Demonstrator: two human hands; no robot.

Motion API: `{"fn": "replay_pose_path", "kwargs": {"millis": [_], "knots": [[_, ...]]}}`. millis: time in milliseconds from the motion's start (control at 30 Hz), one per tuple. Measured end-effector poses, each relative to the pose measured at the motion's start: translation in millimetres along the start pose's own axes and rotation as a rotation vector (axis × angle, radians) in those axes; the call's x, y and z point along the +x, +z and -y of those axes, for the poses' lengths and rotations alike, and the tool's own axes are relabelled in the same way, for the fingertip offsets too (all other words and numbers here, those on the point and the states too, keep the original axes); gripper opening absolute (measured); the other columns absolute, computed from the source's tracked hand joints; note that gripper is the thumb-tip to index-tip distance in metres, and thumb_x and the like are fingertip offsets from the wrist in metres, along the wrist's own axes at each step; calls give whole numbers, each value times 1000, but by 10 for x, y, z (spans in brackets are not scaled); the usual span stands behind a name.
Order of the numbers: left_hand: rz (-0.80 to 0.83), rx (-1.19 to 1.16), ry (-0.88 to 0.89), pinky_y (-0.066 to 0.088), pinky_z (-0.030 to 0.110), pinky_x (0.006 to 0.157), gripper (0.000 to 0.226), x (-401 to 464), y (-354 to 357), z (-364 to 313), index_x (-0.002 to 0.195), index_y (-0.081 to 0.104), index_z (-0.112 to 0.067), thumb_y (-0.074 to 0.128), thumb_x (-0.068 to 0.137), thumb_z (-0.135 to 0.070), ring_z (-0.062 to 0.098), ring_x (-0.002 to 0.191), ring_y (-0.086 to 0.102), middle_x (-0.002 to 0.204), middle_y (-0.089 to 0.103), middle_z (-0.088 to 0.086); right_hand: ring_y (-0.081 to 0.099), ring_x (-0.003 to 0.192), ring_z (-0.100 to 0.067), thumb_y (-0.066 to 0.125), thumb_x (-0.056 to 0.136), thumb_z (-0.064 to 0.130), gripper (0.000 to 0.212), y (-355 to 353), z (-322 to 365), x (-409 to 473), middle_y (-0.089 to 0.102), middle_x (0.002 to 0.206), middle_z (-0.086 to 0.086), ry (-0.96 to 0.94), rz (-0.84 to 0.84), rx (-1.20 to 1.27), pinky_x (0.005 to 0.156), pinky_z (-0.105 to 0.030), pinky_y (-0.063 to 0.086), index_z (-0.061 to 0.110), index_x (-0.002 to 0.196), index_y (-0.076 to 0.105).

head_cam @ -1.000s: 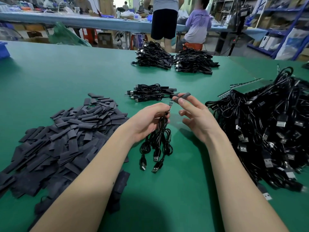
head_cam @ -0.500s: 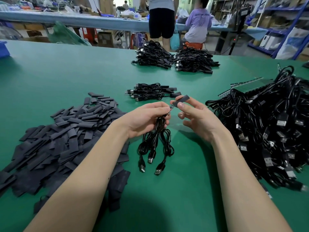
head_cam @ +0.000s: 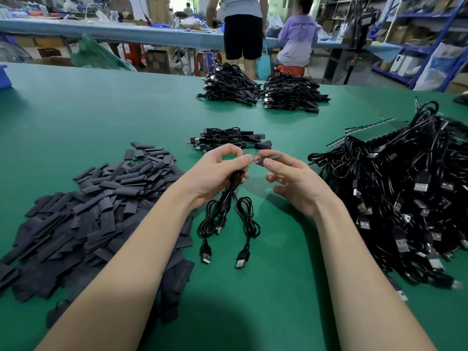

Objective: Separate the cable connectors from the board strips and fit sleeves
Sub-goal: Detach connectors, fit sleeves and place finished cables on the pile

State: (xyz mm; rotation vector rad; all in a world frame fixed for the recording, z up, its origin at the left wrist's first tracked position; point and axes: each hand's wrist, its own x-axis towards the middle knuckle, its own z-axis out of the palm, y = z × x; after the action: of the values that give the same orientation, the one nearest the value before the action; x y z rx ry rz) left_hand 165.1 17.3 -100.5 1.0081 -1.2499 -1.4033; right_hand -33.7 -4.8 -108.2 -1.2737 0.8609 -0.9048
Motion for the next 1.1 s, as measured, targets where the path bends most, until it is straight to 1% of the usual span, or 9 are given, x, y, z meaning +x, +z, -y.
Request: {"fn": "replay_pose_path", "kwargs": {"millis": [100, 233, 367, 500, 600, 733, 900, 1033, 1100], "knots": [[21, 24, 18, 51, 21, 65, 11, 4, 28, 2, 92, 61, -13, 70, 94, -19, 13, 69, 60, 72, 61, 0, 55, 73, -4, 79, 76, 40, 27, 17, -30, 5, 72, 112, 13, 19, 25, 29, 68, -25, 36, 39, 103, 79], [-17, 43, 37, 53, 20, 68, 9, 0, 19, 1, 94, 67, -15, 71, 94, -23, 13, 75, 67, 78, 70, 1, 53, 73, -5, 78, 78, 37, 22, 21, -16, 21, 74, 113, 13, 11, -21, 85, 59, -19, 35, 38, 100, 79], [39, 145, 59, 51, 15, 69, 7, -21, -51, -25, 96, 68, -16, 73, 92, -14, 8, 74, 67, 84, 74, 4, 52, 69, -5, 80, 75, 41, 29, -1, -16, 28, 75, 120, 3, 14, -95, 85, 50, -13, 38, 30, 102, 78], [2, 313, 113, 52, 24, 87, 13, -17, -67, -12, 95, 72, -24, 80, 85, -20, 9, 90, 70, 90, 76, -1, 53, 66, -3, 80, 75, 44, 30, -13, 14, 12, 76, 112, 8, -6, -96, 50, 50, -13, 38, 32, 103, 79], [-38, 375, 186, 51, 17, 83, 11, -2, -51, 13, 91, 74, -24, 81, 85, -17, 7, 87, 71, 87, 77, -3, 51, 67, -4, 82, 75, 47, 27, -6, 19, 4, 76, 108, 11, -31, -133, 2, 52, -13, 37, 36, 100, 80], [-46, 413, 260, 54, 19, 81, 9, 9, -40, 38, 87, 76, -22, 81, 85, -14, 9, 84, 73, 87, 78, 0, 47, 68, -4, 82, 81, 43, 18, 21, -13, 8, 76, 112, 10, -29, -189, 23, 51, -11, 36, 36, 96, 82], [-74, 404, 304, 54, 20, 79, 10, 16, -33, 58, 84, 79, -21, 82, 83, -12, 8, 79, 71, 85, 78, 0, 44, 62, -4, 84, 70, 47, 27, 63, -23, 19, 77, 112, 9, -32, -172, 102, 47, -11, 34, 35, 94, 83], [-92, 356, 326, 53, 18, 77, 8, 12, -5, 56, 88, 78, -14, 81, 83, -8, 8, 82, 73, 88, 79, -3, 45, 62, -3, 83, 65, 52, 36, 110, -53, 30, 76, 105, 15, -28, -164, 50, 50, -12, 35, 36, 97, 82], [-97, 353, 332, 53, 17, 77, 10, 12, 3, 53, 88, 77, -15, 82, 83, -8, 8, 82, 73, 87, 79, -4, 45, 63, -3, 82, 67, 54, 35, 120, -58, 35, 75, 103, 17, -24, -162, 28, 54, -15, 35, 38, 98, 82]]}}
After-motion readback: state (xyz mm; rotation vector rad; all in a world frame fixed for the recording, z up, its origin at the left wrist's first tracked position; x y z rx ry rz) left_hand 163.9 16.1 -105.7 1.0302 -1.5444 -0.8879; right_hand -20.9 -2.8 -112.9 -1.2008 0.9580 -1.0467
